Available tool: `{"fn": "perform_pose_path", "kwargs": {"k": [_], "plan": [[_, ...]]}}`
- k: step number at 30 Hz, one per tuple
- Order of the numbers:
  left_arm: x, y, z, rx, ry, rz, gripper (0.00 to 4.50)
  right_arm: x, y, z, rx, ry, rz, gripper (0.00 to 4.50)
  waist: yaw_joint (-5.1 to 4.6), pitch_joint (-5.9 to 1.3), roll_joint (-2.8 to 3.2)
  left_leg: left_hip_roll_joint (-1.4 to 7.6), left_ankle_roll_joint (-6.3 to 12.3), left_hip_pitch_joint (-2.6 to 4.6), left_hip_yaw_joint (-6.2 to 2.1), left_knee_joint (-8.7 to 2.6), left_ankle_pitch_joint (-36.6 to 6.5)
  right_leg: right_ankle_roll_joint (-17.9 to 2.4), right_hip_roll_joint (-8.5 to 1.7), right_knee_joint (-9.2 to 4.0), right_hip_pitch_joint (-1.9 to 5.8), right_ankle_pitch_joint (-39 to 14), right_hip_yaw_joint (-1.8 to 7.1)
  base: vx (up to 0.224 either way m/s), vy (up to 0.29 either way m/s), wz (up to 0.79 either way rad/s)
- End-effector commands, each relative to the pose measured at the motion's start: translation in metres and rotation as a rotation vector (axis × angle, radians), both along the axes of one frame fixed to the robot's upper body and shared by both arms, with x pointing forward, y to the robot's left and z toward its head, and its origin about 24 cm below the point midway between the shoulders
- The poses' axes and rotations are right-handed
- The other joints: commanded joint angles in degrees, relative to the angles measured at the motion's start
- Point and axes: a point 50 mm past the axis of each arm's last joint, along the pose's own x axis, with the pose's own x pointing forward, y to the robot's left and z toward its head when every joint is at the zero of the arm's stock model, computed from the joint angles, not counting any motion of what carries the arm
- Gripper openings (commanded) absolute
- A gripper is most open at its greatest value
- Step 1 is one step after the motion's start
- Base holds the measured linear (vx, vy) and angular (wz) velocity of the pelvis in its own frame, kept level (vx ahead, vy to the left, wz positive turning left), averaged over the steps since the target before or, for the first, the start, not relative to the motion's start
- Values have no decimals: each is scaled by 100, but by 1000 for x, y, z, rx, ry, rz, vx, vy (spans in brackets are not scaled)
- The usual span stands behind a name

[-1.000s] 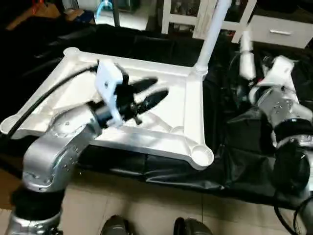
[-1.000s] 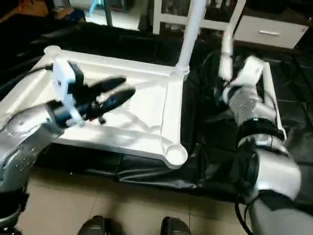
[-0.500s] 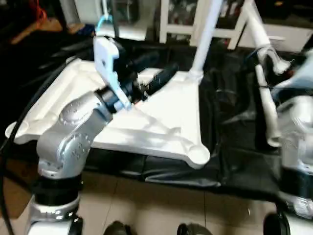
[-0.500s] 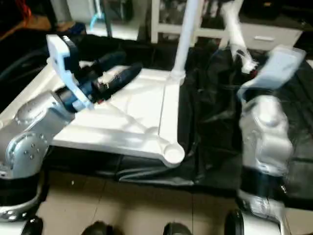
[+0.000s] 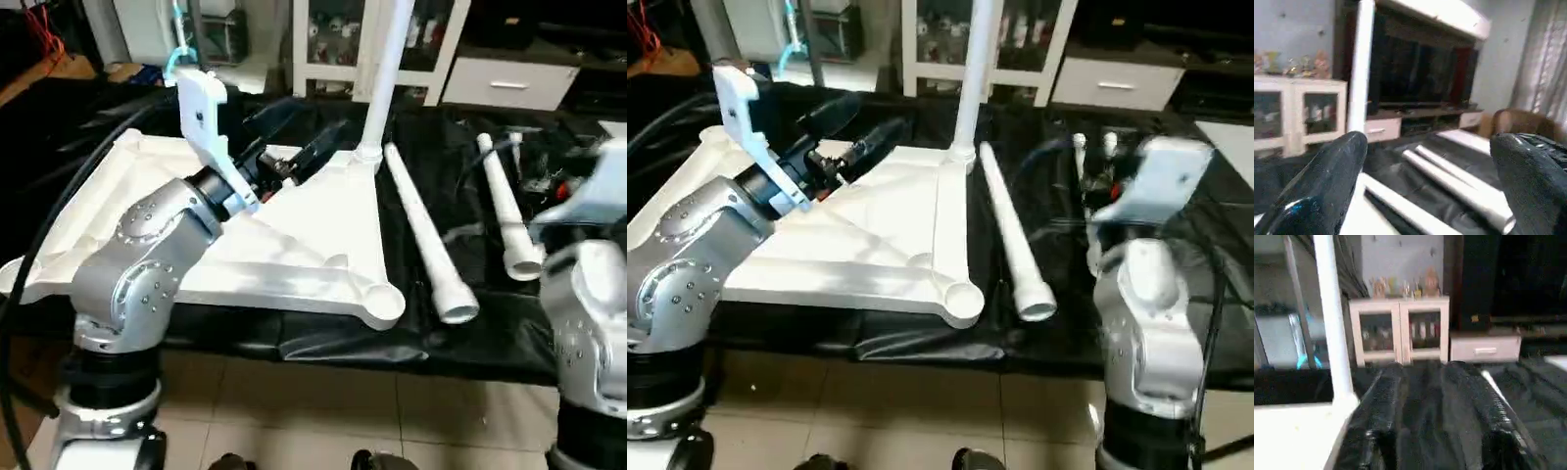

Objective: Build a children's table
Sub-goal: Insert table leg to table base

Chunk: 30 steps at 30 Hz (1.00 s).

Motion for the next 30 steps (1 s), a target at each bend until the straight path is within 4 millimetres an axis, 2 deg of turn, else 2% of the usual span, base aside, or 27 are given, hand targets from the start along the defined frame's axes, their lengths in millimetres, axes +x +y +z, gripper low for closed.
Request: {"fn": "perform_pose_path", "kwargs": {"k": [1, 2, 4, 5, 6, 7, 8, 9, 10, 11, 12, 13, 14, 15, 16, 17, 18, 19, 20, 21, 22, 23, 24, 27, 28, 29, 30], "plan": [[0, -4, -8, 66, 30, -9, 450, 3, 3, -4, -32, 68, 16, 131, -54, -392, 46, -50, -1, 161, -8, -579, -2781, 28, -103, -510, 311, -3132, -69, 0, 0, 0], [-3, -5, -13, 112, 50, -45, 450, 7, 5, -7, -37, 115, 38, 131, -78, -353, 67, -48, -15, 215, -7, -592, -2949, 12, -108, -545, 287, -3265, -85, 0, 0, 0], [-12, -9, -25, 222, 83, -133, 450, 13, 7, -10, -41, 186, 67, 164, -147, -297, 101, -1, -37, 289, -64, -648, -3460, 26, -94, -573, 336, -3442, -196, 0, 0, 0], [-22, -11, -32, 277, 95, -221, 450, 19, 10, -12, -34, 256, 122, 163, -195, -238, 127, 102, -33, 249, -113, -781, -3982, 73, -68, -470, 471, -3383, -291, 0, 0, 0], [-25, -12, -35, 292, 108, -253, 450, 22, 12, -14, -37, 311, 158, 167, -104, -231, 212, 328, -57, 125, -140, -1086, -4447, -104, -104, 96, 711, -2671, -172, 0, 0, 0], [-26, -13, -36, 295, 111, -260, 450, 23, 12, -15, -37, 326, 168, 167, -10, -197, 205, 442, -61, 32, -102, -1274, -4660, -211, -104, 489, 775, -2153, -57, -45, -58, 11], [-32, -14, -39, 317, 111, -311, 450, 30, 14, -21, -53, 444, 226, 195, 128, -189, 145, 383, -38, 220, 60, -1235, -4637, -245, -117, 546, 570, -2040, 204, -45, -58, 11], [-33, -15, -40, 324, 110, -325, 450, 32, 14, -23, -57, 474, 234, 204, 18, -197, -119, 66, -108, 447, 93, -762, -4118, -60, -138, -53, 269, -3382, 264, 1, -102, 17], [-33, -15, -41, 327, 112, -329, 450, 33, 13, -24, -58, 485, 238, 204, 71, -216, -203, -328, -143, 754, 232, 128, -2591, 306, -425, -779, -272, -5898, 262, 17, -93, -4], [-34, -15, -41, 337, 121, -336, 450, 35, 13, -25, -59, 516, 249, 207, 153, -348, -161, -275, 5, 356, 74, 70, -1457, 361, -658, -584, 150, -6153, 423, 17, -93, -4], [-34, -15, -42, 340, 122, -341, 450, 36, 13, -26, -60, 526, 254, 213, 228, -375, -139, -168, -57, 122, 62, -327, -1112, 277, -416, -361, 304, -4917, 330, 0, 0, 0], [-35, -15, -42, 353, 124, -358, 450, 45, 11, -29, -55, 588, 283, 226, 231, -422, -71, -158, -128, 170, 51, -374, -1150, 170, -294, -287, 257, -4311, 259, 0, 0, 0], [-35, -15, -42, 355, 125, -358, 450, 49, 10, -30, -48, 609, 292, 239, 165, -450, -18, -137, -217, 152, 27, -440, -1212, -194, -182, -163, 294, -3092, 224, 0, 0, 0], [-35, -15, -43, 358, 126, -356, 450, 55, 8, -32, -51, 636, 297, 249, 153, -414, -21, -126, -219, 114, 35, -483, -1479, -429, -142, -141, 300, -2709, 194, 0, 0, 0], [-35, -15, -43, 358, 126, -356, 450, 55, 8, -32, -51, 636, 297, 249, 146, -383, -27, -138, -197, 144, 63, -469, -1692, -440, -139, -203, 264, -2884, 186, 0, 0, 0], [-35, -14, -43, 364, 124, -354, 450, 59, 6, -33, -57, 652, 296, 265, 109, -342, -36, -171, -172, 223, 76, -416, -2136, -385, -138, -286, 180, -3434, 147, 0, 0, 0], [-35, -14, -43, 369, 122, -348, 450, 62, 5, -35, -59, 673, 297, 280, 63, -317, -39, -187, -158, 221, 43, -397, -2390, -204, -156, -357, 195, -3894, 66, 0, 0, 0], [-36, -13, -43, 374, 122, -350, 450, 67, 2, -36, -77, 695, 291, 288, 42, -318, -62, -191, -139, 213, 37, -392, -2421, -110, -163, -397, 206, -4017, 37, 0, 0, 0], [-36, -12, -43, 377, 123, -352, 450, 72, -1, -37, -96, 716, 284, 288, 2, -323, -21, -160, -120, 217, -12, -408, -2569, -64, -194, -418, 233, -4071, -38, 0, 0, 0], [-37, -12, -42, 378, 124, -353, 450, 74, -2, -38, -110, 728, 279, 291, -20, -340, 7, -116, -98, 175, -42, -446, -2604, -65, -217, -413, 319, -3852, -80, 0, 0, 0], [-37, -12, -42, 378, 125, -353, 450, 75, -3, -38, -113, 730, 277, 306, -20, -340, 7, -116, -98, 175, -42, -446, -2604, -65, -217, -413, 319, -3852, -80, 0, 0, 0], [-38, -9, -43, 386, 131, -359, 450, 77, -3, -39, -119, 767, 291, 320, -16, -347, 28, -23, -63, 147, -86, -536, -2632, -291, -254, -360, 399, -3199, -91, 0, 0, 0], [-39, -8, -43, 393, 133, -362, 450, 77, -2, -41, -102, 788, 312, 328, -28, -320, 40, 1, -75, 152, -103, -581, -2801, -433, -254, -351, 415, -2967, -93, 0, 0, 0], [-41, -7, -45, 404, 142, -374, 450, 76, -1, -50, -89, 859, 346, 348, -71, -301, -12, -41, -122, 268, -82, -550, -3006, -588, -277, -406, 357, -3158, -89, 0, 0, 0], [-41, -7, -45, 404, 142, -374, 450, 76, -1, -50, -89, 859, 346, 348, -71, -301, -12, -41, -122, 268, -82, -550, -3006, -588, -277, -406, 357, -3158, -89, 0, 0, 0], [-43, -7, -45, 413, 145, -390, 450, 75, -2, -62, -61, 922, 366, 367, -77, -328, -19, -35, -121, 217, -84, -553, -2767, -725, -308, -349, 398, -2969, -40, 0, 0, 0], [-43, -6, -45, 415, 144, -394, 450, 74, 0, -70, -14, 948, 425, 367, -72, -331, -12, -34, -107, 217, -64, -549, -2708, -847, -306, -339, 385, -2831, -15, 0, 0, 0]]}}
